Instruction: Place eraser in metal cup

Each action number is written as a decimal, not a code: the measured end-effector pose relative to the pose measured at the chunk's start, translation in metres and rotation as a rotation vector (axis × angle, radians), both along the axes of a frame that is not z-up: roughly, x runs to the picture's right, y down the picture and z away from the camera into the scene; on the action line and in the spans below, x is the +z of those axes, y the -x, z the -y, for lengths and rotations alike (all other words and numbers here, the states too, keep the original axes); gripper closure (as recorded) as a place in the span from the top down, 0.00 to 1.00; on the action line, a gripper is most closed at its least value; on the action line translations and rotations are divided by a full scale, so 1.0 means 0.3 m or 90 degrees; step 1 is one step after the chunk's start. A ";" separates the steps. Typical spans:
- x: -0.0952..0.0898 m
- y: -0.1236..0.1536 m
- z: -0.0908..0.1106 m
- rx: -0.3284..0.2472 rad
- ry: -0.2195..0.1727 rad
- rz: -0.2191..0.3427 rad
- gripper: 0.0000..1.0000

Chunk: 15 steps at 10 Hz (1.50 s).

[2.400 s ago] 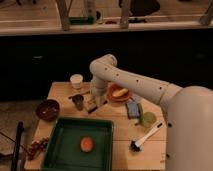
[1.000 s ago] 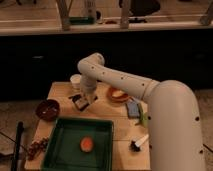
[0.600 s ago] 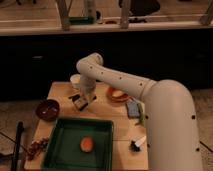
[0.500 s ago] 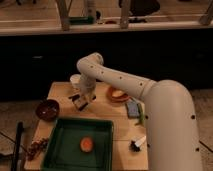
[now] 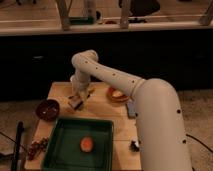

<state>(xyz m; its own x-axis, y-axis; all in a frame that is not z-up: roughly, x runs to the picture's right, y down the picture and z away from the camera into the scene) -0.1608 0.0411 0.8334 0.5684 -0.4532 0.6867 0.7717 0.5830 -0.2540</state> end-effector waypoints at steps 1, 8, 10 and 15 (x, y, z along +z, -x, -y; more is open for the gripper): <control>0.009 0.009 0.004 -0.003 0.001 0.005 0.00; 0.051 0.017 0.045 -0.013 0.000 0.013 0.12; 0.062 0.021 0.056 -0.010 0.002 0.019 0.31; 0.081 0.034 0.061 -0.008 0.013 0.028 0.75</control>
<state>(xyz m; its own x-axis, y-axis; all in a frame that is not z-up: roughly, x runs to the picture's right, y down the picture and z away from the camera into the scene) -0.1710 0.0229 0.8577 0.5314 -0.4464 0.7199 0.7900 0.5680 -0.2310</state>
